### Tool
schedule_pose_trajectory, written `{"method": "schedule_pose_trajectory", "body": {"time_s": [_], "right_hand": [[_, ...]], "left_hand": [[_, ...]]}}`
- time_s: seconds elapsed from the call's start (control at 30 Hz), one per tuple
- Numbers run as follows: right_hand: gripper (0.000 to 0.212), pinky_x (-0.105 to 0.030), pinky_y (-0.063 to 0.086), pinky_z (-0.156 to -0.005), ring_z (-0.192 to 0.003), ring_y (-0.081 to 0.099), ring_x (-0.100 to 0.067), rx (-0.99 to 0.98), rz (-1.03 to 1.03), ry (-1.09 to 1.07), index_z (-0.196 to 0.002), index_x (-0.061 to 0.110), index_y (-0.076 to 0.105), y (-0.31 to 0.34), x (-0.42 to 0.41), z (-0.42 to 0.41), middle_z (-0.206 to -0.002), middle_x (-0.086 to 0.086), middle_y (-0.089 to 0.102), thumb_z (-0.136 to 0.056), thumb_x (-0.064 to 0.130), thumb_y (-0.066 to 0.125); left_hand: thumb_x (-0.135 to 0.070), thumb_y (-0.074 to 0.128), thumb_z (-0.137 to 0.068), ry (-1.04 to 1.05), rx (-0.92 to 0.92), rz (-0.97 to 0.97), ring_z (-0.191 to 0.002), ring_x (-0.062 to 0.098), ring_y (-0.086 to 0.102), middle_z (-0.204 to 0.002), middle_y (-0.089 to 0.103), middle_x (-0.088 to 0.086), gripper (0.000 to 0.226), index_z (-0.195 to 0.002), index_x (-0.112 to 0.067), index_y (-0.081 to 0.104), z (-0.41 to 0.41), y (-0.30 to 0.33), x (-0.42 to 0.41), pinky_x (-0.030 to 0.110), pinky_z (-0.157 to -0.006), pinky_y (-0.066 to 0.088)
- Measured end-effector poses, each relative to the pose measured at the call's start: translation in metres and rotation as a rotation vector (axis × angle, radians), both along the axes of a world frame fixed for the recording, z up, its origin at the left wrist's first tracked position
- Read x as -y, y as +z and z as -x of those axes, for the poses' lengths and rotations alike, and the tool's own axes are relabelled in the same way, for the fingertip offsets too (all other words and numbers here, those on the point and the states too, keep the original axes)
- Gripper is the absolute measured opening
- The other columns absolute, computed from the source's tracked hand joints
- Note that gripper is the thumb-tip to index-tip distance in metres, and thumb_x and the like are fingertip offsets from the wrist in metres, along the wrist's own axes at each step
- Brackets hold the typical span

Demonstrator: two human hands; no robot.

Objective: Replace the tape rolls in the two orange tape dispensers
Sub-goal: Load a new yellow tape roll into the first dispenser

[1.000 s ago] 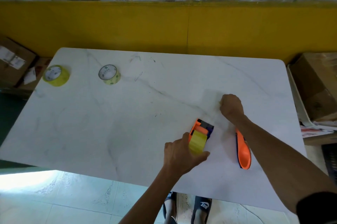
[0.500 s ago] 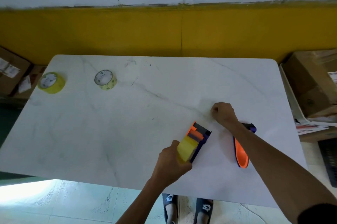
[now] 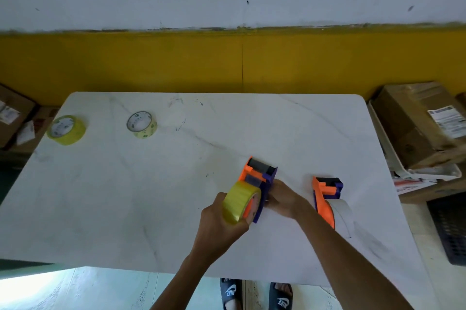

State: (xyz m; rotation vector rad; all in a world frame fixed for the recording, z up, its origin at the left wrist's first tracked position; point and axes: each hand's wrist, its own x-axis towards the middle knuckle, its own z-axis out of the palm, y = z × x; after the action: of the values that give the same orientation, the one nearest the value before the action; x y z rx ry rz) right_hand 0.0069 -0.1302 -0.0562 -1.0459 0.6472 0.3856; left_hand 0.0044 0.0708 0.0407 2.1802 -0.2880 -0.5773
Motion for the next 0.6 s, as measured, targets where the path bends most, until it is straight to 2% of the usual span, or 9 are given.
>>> {"method": "schedule_pose_trajectory", "body": {"time_s": [0.07, 0.13, 0.23, 0.3, 0.37, 0.43, 0.47, 0.53, 0.6], "right_hand": [[0.029, -0.045, 0.036, -0.096, -0.109, 0.048, -0.034, -0.003, -0.077, -0.098, -0.105, 0.01, 0.069, 0.0, -0.011, 0.004, -0.119, -0.022, 0.056, -0.083, 0.026, 0.061], [0.052, -0.044, 0.036, -0.099, -0.107, 0.052, -0.032, -0.022, -0.196, -0.246, -0.113, 0.007, 0.069, -0.001, -0.018, 0.012, -0.12, -0.022, 0.059, -0.087, 0.05, 0.055], [0.087, -0.039, 0.046, -0.09, -0.104, 0.061, -0.033, -0.023, -0.331, -0.339, -0.12, 0.001, 0.065, 0.004, -0.024, 0.025, -0.117, -0.018, 0.068, -0.084, 0.073, 0.034], [0.091, -0.039, 0.055, -0.079, -0.106, 0.065, -0.034, -0.023, -0.337, -0.355, -0.123, 0.002, 0.063, 0.009, -0.032, 0.032, -0.12, -0.019, 0.067, -0.084, 0.076, 0.029], [0.087, -0.032, 0.055, -0.06, -0.094, 0.069, -0.032, -0.074, -0.293, -0.408, -0.122, 0.005, 0.062, 0.01, -0.038, 0.039, -0.111, -0.019, 0.07, -0.082, 0.077, 0.032], [0.089, -0.03, 0.054, -0.055, -0.08, 0.071, -0.027, -0.115, -0.234, -0.38, -0.125, 0.005, 0.061, 0.01, -0.038, 0.047, -0.097, -0.016, 0.073, -0.082, 0.078, 0.03], [0.09, -0.034, 0.057, -0.06, -0.078, 0.072, -0.026, -0.138, -0.215, -0.336, -0.123, 0.006, 0.062, 0.01, -0.037, 0.05, -0.092, -0.013, 0.074, -0.083, 0.078, 0.027], [0.089, -0.051, 0.057, -0.084, -0.086, 0.072, -0.027, -0.222, -0.106, -0.192, -0.114, 0.013, 0.069, 0.017, -0.034, 0.053, -0.091, -0.009, 0.075, -0.078, 0.083, 0.027], [0.092, -0.056, 0.053, -0.092, -0.086, 0.071, -0.029, -0.324, 0.059, 0.052, -0.107, 0.018, 0.07, 0.031, -0.025, 0.052, -0.087, -0.007, 0.074, -0.072, 0.089, 0.023]], "left_hand": [[-0.035, 0.079, -0.069, 0.044, 0.0, 0.014, -0.065, 0.009, 0.062, -0.077, 0.063, -0.008, 0.039, -0.096, -0.03, 0.053, -0.001, 0.003, 0.004, 0.018, -0.052, 0.05], [-0.037, 0.078, -0.07, 0.099, 0.001, 0.024, -0.058, 0.004, 0.06, -0.07, 0.062, -0.007, 0.033, -0.09, -0.027, 0.054, -0.002, 0.007, 0.011, 0.015, -0.047, 0.046], [-0.04, 0.076, -0.069, 0.146, -0.006, -0.035, -0.055, 0.008, 0.06, -0.068, 0.063, -0.004, 0.033, -0.087, -0.023, 0.054, -0.001, 0.005, 0.024, 0.024, -0.049, 0.05], [-0.041, 0.073, -0.068, 0.172, -0.036, -0.081, -0.056, 0.011, 0.06, -0.067, 0.062, -0.004, 0.034, -0.085, -0.021, 0.053, 0.002, 0.001, 0.035, 0.03, -0.049, 0.049], [-0.045, 0.07, -0.068, 0.174, -0.082, -0.147, -0.06, 0.012, 0.058, -0.07, 0.059, -0.007, 0.039, -0.087, -0.019, 0.05, 0.006, -0.003, 0.049, 0.027, -0.049, 0.045], [-0.049, 0.068, -0.066, 0.169, -0.132, -0.228, -0.07, 0.016, 0.059, -0.076, 0.056, -0.006, 0.045, -0.092, -0.018, 0.047, 0.009, -0.007, 0.06, 0.028, -0.056, 0.046], [-0.051, 0.067, -0.066, 0.163, -0.147, -0.273, -0.076, 0.02, 0.06, -0.08, 0.056, -0.005, 0.048, -0.094, -0.017, 0.046, 0.009, -0.01, 0.065, 0.03, -0.061, 0.049], [-0.057, 0.064, -0.068, 0.146, -0.149, -0.339, -0.087, 0.026, 0.063, -0.089, 0.057, 0.001, 0.054, -0.098, -0.014, 0.048, 0.005, -0.015, 0.071, 0.034, -0.07, 0.052], [-0.057, 0.063, -0.07, 0.13, -0.14, -0.361, -0.09, 0.028, 0.064, -0.093, 0.059, 0.004, 0.057, -0.101, -0.012, 0.05, 0.001, -0.019, 0.073, 0.036, -0.073, 0.055]]}}
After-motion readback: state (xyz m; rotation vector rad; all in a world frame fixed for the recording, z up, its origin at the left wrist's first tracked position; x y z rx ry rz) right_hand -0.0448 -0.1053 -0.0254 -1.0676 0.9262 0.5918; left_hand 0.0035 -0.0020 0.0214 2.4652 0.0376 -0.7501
